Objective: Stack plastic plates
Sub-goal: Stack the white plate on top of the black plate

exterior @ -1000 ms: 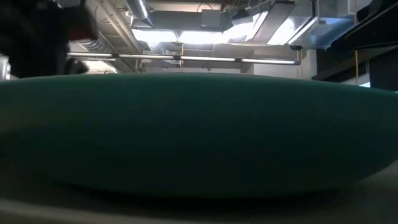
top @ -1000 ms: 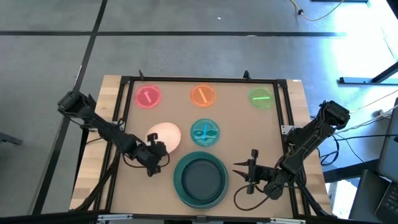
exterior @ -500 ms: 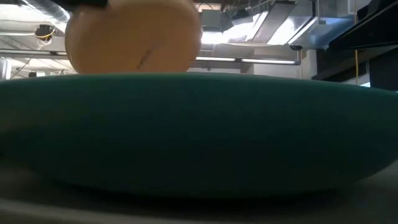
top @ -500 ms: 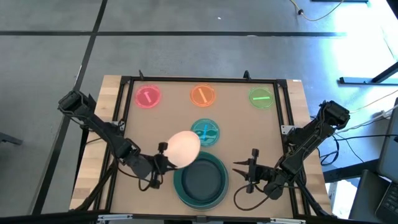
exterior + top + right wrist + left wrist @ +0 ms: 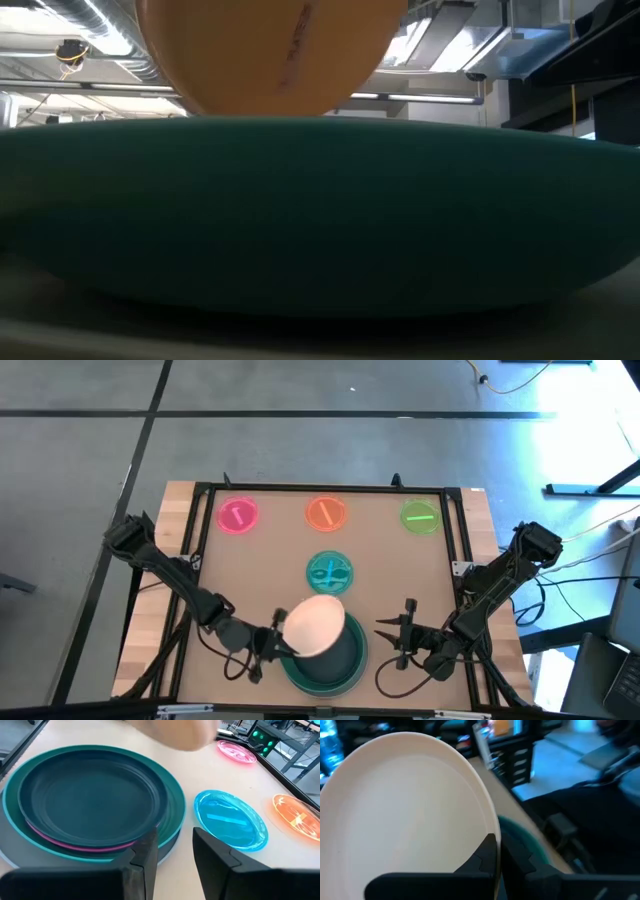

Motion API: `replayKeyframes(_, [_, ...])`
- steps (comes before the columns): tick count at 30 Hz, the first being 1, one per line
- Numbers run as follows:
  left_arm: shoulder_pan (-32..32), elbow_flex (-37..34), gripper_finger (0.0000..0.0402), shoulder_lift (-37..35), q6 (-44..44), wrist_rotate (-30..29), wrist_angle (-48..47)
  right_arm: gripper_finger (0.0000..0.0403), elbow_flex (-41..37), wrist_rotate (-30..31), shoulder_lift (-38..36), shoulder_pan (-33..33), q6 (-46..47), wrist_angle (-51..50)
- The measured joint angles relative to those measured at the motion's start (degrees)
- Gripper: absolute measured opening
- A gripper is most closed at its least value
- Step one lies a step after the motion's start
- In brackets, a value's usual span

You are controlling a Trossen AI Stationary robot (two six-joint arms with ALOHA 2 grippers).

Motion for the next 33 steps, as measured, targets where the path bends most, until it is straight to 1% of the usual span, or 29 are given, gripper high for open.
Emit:
replayKeyframes(4, [0.00,0.02,0.0006,3.79,0.53,3.87,6.47,0.0113,-0.01,-0.01,0.00,0.00,0.15,-0.11])
replayKeyframes(7, [0.02,0.02,0.0006,6.72,0.61,5.27,10.05,0.0113,0.00,-0.02,0.00,0.00,0.16,-0.12])
replayKeyframes(10, [0.14,0.02,0.0006,9.19,0.88,5.90,11.46,0.0113,-0.02,-0.02,0.00,0.00,0.17,-0.12])
replayKeyframes(18, [0.63,0.02,0.0006,12.72,0.17,6.71,10.21,0.0113,-1.51,-0.02,0.00,0.00,1.69,0.60])
replayKeyframes(24, [1.03,0.02,0.0006,12.79,-2.02,6.77,6.15,0.0113,-3.26,-0.02,0.00,0.00,5.07,0.59])
replayKeyframes(28, [1.03,0.02,0.0007,12.79,-2.19,6.64,6.27,0.0113,-3.54,0.41,0.00,0.00,5.15,0.82])
replayKeyframes(33, [1.01,0.02,0.0022,12.79,-3.19,6.78,6.10,0.0113,-3.54,1.29,0.00,0.00,5.15,0.86])
